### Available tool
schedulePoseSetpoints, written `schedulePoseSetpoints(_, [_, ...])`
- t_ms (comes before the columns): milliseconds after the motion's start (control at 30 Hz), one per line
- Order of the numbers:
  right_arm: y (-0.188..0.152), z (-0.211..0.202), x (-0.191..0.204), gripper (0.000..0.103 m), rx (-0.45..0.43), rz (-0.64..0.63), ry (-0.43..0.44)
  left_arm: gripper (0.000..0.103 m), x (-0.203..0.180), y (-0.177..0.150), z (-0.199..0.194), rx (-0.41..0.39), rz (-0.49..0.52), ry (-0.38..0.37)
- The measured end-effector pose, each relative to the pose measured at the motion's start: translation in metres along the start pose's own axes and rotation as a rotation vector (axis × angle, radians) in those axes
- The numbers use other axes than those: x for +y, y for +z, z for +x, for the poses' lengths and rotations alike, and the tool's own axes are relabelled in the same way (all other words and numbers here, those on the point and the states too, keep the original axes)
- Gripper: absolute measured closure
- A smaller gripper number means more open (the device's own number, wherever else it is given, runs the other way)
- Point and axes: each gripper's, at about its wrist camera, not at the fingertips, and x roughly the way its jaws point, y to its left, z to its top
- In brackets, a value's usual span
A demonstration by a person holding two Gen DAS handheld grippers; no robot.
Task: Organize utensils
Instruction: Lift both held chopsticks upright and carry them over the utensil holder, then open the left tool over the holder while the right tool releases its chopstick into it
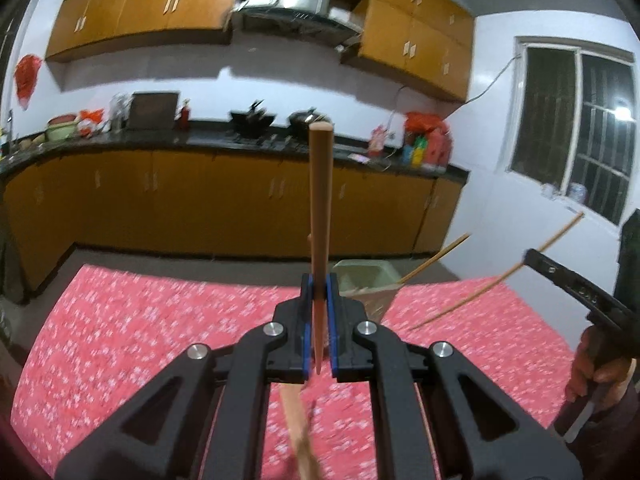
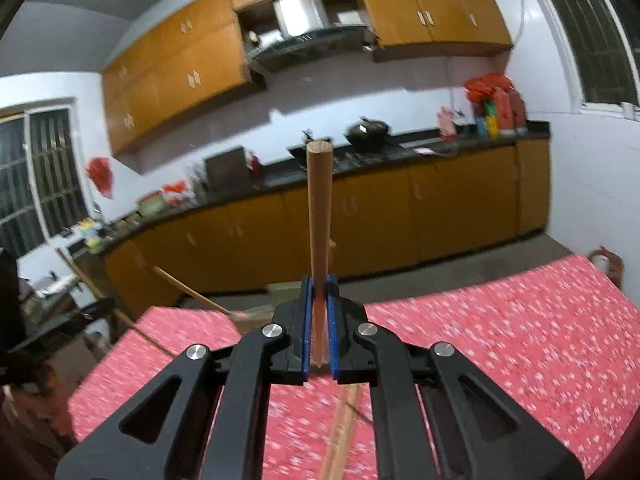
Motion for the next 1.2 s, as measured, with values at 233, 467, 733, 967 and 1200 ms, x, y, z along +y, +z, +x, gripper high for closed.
schedulePoseSetpoints(233, [0.029, 0.012, 0.024, 0.095, -0.106, -0.031, 0.023, 0.095, -0.023, 0.037, 0.009, -0.121, -0.016, -0.014])
schedulePoseSetpoints(467, [0.026, 0.057, 0.024, 0.095, -0.038, -0.042, -0.007, 0.095, -0.023, 0.056, 0.033, -0.181, -0.069, 0.027])
schedulePoseSetpoints(733, [0.008, 0.094, 0.022, 0.095, 0.084, -0.039, -0.027, 0.095, -0.019, 0.04, 0.08, -0.103, -0.067, 0.048])
schedulePoseSetpoints(967, [0.001, 0.103, 0.027, 0.095, 0.119, -0.062, -0.038, 0.094, -0.015, 0.028, 0.103, -0.046, -0.068, 0.041])
schedulePoseSetpoints(1200, [0.01, 0.087, 0.025, 0.07, 0.077, -0.045, -0.046, 0.082, -0.01, 0.026, 0.088, -0.072, -0.086, 0.025])
